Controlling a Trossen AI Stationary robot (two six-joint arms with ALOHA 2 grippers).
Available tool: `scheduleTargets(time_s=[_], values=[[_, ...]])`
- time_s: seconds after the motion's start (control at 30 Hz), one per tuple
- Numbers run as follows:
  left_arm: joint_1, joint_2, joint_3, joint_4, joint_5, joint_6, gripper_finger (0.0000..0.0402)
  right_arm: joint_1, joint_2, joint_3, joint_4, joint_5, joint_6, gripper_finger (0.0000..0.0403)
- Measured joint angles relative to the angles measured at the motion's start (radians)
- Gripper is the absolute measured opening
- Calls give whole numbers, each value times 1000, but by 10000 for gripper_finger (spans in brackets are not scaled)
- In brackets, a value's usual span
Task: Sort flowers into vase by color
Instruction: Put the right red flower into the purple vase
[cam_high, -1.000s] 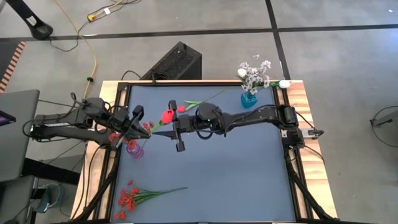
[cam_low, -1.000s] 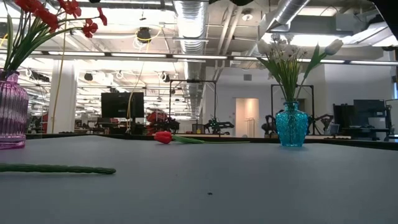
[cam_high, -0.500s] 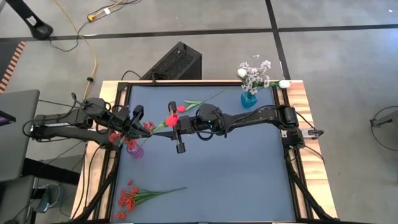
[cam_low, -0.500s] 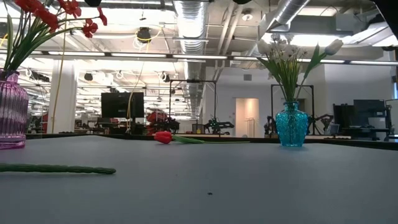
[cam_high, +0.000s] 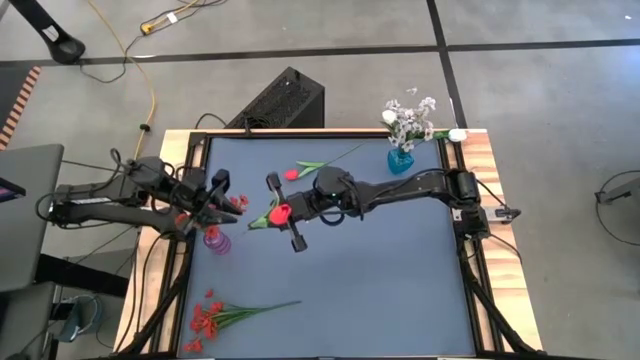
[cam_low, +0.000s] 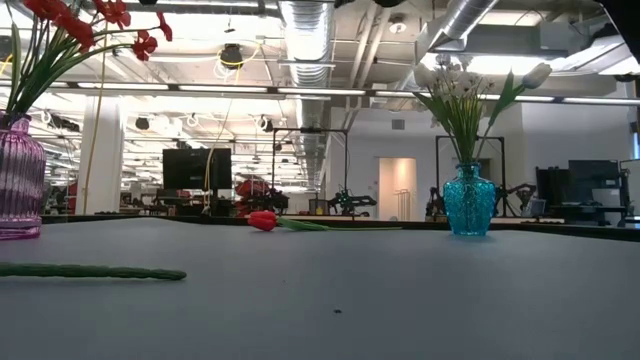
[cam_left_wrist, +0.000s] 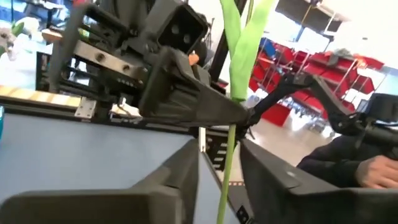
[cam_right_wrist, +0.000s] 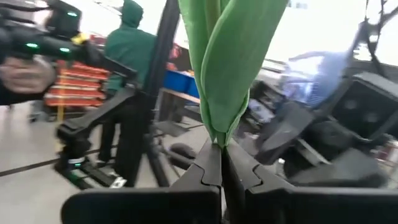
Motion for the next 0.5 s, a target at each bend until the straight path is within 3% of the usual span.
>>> scheduleTargets(time_s=[0.17, 0.27, 0.4, 0.5], values=[[0, -5, 35, 33, 30, -5, 170, 9, -17, 0, -49, -78, -7, 21], [0, -4, 101, 32, 28, 26, 197, 34, -15, 0, -105, -96, -99, 21], [0, -15, 187, -82, -70, 113, 206, 91, 31, 0, -107, -58, -237, 21], [0, -29, 222, -181, -196, 175, 205, 127, 95, -1, 11, -2, -286, 21]])
